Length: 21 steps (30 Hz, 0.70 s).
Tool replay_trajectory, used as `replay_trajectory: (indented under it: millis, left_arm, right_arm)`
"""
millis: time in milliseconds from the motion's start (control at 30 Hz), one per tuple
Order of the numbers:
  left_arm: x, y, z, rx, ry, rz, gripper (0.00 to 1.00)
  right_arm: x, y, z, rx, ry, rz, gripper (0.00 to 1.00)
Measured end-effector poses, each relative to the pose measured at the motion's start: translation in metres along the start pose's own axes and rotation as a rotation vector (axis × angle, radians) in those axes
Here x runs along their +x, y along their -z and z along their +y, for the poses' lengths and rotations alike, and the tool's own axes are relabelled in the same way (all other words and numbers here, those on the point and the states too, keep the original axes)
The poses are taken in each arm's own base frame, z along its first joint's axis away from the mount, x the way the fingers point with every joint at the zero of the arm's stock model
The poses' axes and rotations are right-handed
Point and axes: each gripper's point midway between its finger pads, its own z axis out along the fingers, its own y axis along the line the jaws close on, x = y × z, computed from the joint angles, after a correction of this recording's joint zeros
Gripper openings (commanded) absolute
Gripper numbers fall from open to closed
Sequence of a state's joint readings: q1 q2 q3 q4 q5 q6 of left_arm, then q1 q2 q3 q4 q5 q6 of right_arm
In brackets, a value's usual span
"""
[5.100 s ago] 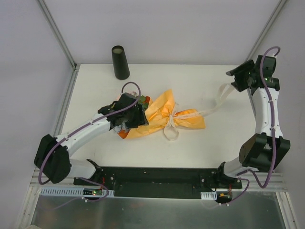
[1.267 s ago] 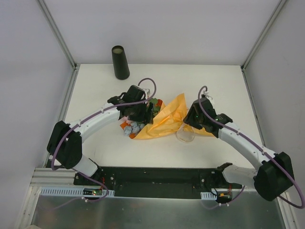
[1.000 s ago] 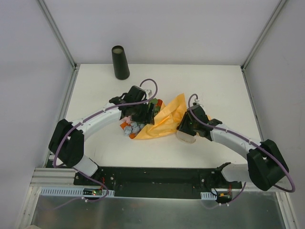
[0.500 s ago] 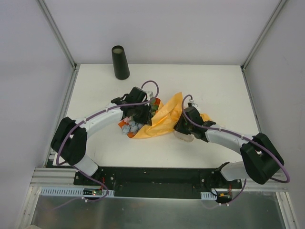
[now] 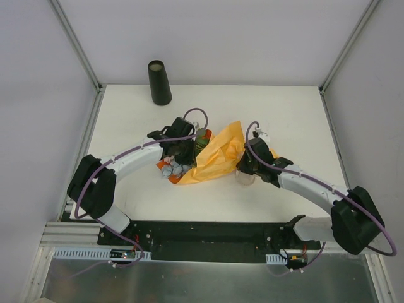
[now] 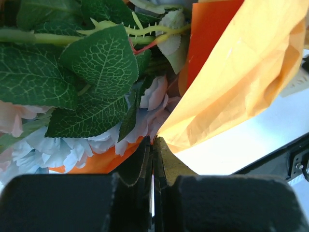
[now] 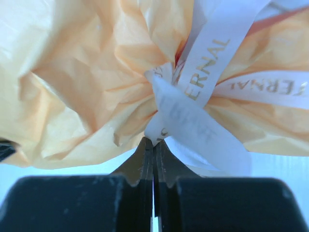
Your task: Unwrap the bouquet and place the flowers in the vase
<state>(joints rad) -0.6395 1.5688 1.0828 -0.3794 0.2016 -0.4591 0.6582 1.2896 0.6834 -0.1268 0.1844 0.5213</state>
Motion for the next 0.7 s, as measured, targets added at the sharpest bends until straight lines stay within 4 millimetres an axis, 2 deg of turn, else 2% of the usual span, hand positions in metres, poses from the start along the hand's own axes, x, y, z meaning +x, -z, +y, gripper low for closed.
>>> replay_trajectory:
  millis: [233, 367, 467, 567, 700]
  left_arm:
    - [0.003, -0.001, 0.017, -0.066, 0.028, 0.001, 0.00]
    - [0.003, 0.000, 0.018, -0.076, 0.039, 0.001, 0.00]
    - [0.002, -0.001, 0.020, -0.089, 0.046, -0.006, 0.00]
    - [0.004, -0.001, 0.023, -0.100, 0.052, -0.005, 0.00]
    - [0.011, -0.001, 0.027, -0.112, 0.072, 0.000, 0.00]
  right_arm:
    - [-0.041, 0.039, 0.021, -0.045, 0.031, -0.094, 0.00]
    - [-0.049, 0.063, 0.044, -0.155, 0.062, -0.085, 0.00]
    - [-0.063, 0.089, 0.063, -0.250, 0.066, -0.122, 0.00]
    - [-0.090, 0.116, 0.072, -0.293, 0.064, -0.231, 0.00]
    - [-0.140, 0.130, 0.063, -0.225, 0.043, -0.408, 0.00]
